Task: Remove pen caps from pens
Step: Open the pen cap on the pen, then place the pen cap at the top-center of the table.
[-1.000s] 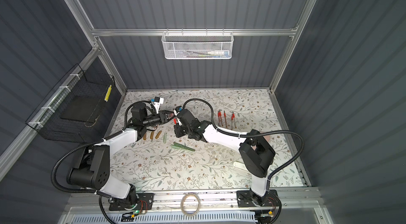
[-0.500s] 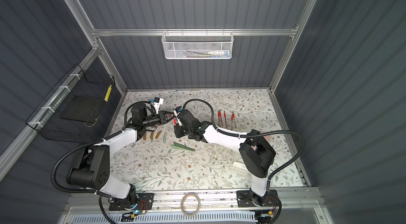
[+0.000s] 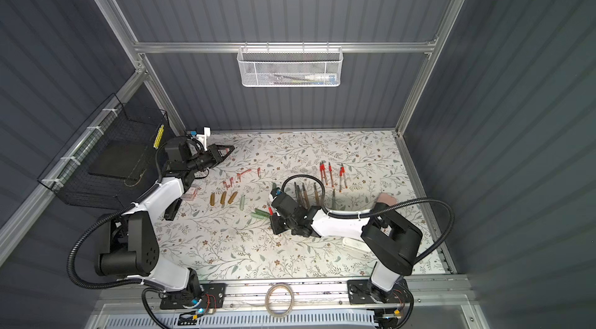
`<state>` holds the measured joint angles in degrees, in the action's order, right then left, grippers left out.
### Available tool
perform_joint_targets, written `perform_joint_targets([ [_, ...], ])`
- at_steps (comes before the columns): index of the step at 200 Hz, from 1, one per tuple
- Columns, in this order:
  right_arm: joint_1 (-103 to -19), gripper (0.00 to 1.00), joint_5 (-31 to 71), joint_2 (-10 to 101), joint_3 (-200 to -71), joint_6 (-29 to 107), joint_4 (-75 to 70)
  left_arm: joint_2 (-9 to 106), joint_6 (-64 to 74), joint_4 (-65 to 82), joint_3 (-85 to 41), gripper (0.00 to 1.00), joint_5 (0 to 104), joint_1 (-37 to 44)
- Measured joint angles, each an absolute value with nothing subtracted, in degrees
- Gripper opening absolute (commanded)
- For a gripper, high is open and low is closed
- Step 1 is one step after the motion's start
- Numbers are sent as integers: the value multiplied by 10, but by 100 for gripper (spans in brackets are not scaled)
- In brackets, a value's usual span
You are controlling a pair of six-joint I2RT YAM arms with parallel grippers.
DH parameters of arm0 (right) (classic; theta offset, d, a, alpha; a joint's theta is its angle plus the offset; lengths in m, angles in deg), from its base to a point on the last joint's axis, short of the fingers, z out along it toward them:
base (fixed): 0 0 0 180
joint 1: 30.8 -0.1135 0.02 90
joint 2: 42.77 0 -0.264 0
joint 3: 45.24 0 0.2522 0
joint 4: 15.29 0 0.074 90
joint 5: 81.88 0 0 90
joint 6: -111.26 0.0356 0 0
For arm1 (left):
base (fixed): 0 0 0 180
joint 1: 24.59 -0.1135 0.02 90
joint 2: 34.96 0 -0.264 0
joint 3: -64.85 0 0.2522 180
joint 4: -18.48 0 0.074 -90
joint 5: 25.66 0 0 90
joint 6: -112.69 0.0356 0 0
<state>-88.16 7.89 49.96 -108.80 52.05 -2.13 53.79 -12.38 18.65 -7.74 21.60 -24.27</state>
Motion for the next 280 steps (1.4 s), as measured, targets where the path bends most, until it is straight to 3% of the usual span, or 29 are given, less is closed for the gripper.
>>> perform_joint_targets([
  [35, -854, 0, 61, 448, -1092, 518, 4, 595, -70, 96, -93, 0, 260, -215],
  [73, -772, 0, 75, 440, -1139, 499, 66, 667, -25, 14, -112, 0, 307, -179],
  [151, -626, 0, 133, 508, -1247, 466, 147, 845, 54, -147, -304, 9, 390, -152],
  [185, -596, 0, 153, 566, -1296, 451, 168, 857, 67, -176, -315, 20, 407, -151],
  [226, -574, 0, 163, 622, -1345, 437, 184, 851, 75, -182, -319, 42, 414, -148],
  [280, -544, 0, 173, 673, -1391, 422, 220, 777, 75, -180, -263, 54, 423, -148],
])
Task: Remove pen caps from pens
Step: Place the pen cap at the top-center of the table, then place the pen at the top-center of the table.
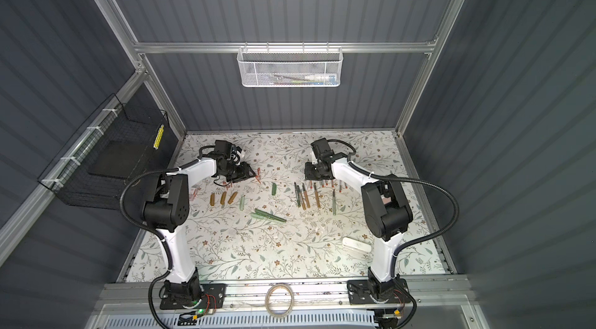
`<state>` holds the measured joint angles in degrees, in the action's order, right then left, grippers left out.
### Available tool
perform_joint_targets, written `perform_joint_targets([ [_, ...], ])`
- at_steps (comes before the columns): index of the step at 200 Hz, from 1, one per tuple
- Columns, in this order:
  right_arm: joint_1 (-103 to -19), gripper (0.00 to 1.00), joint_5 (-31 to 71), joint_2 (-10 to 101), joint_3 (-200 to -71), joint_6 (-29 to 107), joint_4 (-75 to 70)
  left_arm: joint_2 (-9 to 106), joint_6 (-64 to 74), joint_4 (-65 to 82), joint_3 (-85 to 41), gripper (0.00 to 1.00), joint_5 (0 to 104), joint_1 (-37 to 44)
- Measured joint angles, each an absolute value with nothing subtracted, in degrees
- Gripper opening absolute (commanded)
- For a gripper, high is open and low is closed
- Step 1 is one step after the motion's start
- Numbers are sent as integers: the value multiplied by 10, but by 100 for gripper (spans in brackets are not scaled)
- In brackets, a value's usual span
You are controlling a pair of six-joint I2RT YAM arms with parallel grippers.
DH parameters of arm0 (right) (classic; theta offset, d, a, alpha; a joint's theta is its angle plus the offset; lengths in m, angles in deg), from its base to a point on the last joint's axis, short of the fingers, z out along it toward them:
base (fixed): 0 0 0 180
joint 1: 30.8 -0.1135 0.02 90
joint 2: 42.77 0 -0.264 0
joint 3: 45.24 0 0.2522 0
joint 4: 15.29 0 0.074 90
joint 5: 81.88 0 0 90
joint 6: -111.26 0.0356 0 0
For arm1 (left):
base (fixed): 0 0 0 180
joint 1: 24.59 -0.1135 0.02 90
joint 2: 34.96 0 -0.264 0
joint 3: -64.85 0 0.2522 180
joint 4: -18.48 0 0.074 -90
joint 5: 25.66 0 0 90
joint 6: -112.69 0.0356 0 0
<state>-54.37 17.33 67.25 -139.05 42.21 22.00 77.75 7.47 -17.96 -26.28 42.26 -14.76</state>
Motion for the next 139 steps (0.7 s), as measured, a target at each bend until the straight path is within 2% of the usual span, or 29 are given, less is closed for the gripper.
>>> perform_joint_targets([
  [27, -524, 0, 174, 703, -1434, 411, 243, 702, 77, -168, -214, 62, 426, -148],
  [66, -506, 1, 174, 746, -1502, 397, 273, 570, 104, -128, -138, 83, 428, -148],
  [94, -503, 2, 173, 779, -1543, 388, 293, 485, 127, -102, -91, 94, 426, -154],
  [139, -503, 5, 165, 830, -1577, 386, 318, 397, 142, -80, -54, 100, 411, -210],
])
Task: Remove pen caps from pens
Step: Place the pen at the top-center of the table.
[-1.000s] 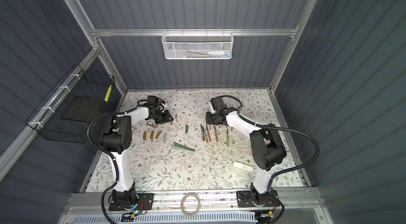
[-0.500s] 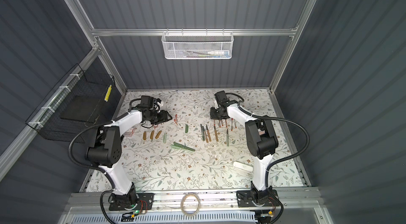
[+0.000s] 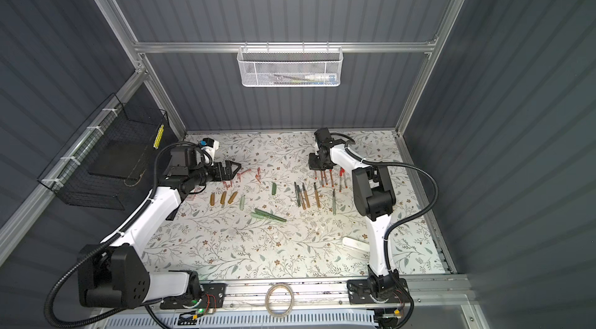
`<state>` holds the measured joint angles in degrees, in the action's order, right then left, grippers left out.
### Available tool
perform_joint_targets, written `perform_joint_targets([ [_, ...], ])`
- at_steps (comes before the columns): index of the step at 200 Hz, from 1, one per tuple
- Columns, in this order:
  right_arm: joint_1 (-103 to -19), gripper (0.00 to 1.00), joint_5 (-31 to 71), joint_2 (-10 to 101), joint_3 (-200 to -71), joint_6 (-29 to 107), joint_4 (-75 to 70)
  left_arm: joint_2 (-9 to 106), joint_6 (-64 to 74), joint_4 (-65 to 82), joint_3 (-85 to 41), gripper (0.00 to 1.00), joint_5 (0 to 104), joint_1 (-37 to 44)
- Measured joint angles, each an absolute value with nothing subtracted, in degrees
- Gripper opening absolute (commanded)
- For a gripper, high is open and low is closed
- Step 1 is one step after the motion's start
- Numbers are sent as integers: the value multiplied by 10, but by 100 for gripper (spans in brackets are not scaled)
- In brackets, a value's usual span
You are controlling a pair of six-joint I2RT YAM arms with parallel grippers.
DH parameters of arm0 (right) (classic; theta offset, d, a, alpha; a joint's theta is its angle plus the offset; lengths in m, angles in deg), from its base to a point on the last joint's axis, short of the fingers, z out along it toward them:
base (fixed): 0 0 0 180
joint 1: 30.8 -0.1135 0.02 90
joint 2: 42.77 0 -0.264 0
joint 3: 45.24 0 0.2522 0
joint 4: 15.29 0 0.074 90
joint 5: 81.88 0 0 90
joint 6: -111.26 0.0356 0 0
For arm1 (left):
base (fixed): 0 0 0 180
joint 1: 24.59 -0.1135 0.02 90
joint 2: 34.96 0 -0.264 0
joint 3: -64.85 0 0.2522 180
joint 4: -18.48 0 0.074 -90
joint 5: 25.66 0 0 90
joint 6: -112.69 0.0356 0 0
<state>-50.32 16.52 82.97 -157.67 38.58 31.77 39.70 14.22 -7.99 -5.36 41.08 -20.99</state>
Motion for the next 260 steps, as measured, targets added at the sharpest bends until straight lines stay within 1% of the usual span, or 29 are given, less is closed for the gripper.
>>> perform_joint_targets([
  [34, -503, 8, 151, 850, -1582, 385, 336, 375, 135, -61, -27, 100, 390, -259],
  [80, -503, 17, 129, 861, -1595, 371, 346, 358, 119, -43, -8, 100, 363, -313],
  [111, -503, 20, 121, 861, -1595, 365, 347, 348, 114, -32, -5, 100, 355, -334],
  [128, -503, 23, 121, 857, -1590, 363, 344, 346, 111, -29, -5, 100, 352, -342],
  [141, -503, 23, 120, 848, -1582, 363, 342, 346, 110, -29, -5, 100, 351, -346],
  [170, -506, 24, 120, 806, -1553, 363, 335, 346, 109, -29, -5, 100, 347, -354],
  [196, -518, 27, 120, 727, -1491, 362, 312, 345, 109, -24, 0, 100, 345, -356],
  [215, -542, 32, 123, 675, -1448, 364, 292, 345, 109, -22, 3, 100, 342, -360],
  [234, -583, 40, 123, 631, -1398, 363, 262, 345, 109, -17, 3, 100, 342, -367],
  [260, -648, 49, 124, 613, -1355, 364, 244, 345, 106, -14, 6, 100, 342, -372],
])
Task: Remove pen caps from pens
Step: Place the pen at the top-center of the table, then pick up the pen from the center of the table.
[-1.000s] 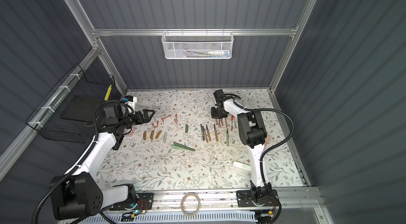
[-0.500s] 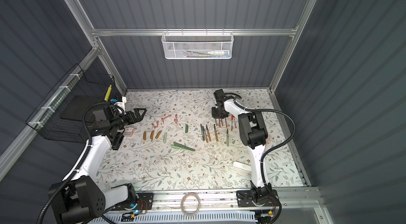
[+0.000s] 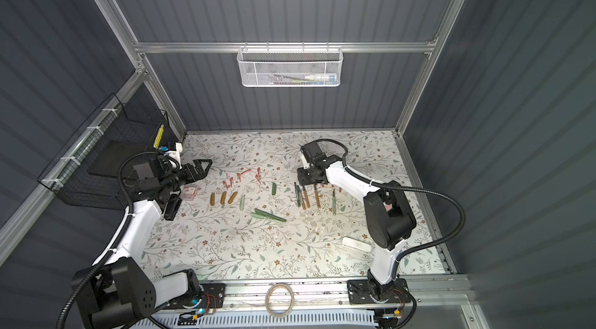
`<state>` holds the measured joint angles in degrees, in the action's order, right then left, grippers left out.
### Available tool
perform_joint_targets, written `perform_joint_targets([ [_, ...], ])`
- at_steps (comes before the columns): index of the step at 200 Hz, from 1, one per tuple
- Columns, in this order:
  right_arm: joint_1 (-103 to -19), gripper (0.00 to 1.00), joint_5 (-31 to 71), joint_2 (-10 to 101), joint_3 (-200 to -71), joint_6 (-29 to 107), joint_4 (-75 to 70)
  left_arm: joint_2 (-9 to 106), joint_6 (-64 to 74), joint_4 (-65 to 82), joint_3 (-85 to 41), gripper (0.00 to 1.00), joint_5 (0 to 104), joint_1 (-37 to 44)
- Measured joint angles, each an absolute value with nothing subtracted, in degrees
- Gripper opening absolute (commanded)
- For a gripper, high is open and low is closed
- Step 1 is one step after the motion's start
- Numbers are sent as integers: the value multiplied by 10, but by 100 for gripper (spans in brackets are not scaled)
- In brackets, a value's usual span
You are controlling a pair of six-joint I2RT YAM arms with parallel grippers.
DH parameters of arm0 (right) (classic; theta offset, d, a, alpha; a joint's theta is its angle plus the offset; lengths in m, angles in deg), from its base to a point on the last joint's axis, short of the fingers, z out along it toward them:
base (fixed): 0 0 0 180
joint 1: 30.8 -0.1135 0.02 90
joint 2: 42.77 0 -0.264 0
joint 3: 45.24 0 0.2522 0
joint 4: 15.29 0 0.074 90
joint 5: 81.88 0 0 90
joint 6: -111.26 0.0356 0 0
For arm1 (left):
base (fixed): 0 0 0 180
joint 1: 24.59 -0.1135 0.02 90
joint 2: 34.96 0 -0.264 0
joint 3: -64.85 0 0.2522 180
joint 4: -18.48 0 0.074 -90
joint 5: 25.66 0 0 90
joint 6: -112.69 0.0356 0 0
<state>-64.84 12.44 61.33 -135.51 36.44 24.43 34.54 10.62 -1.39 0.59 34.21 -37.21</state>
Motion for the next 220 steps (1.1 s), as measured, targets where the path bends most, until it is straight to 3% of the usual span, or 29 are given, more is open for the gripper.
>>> perform_joint_targets([
  [22, -707, 55, 120, 617, -1343, 355, 236, 345, 102, -13, 6, 100, 340, -377],
  [67, -790, 55, 110, 662, -1372, 331, 233, 345, 100, -7, 8, 100, 336, -381],
  [158, -831, 52, 110, 740, -1402, 308, 247, 345, 89, 5, 11, 100, 330, -391],
  [220, -829, 44, 112, 740, -1394, 300, 237, 345, 85, 9, 11, 100, 327, -397],
])
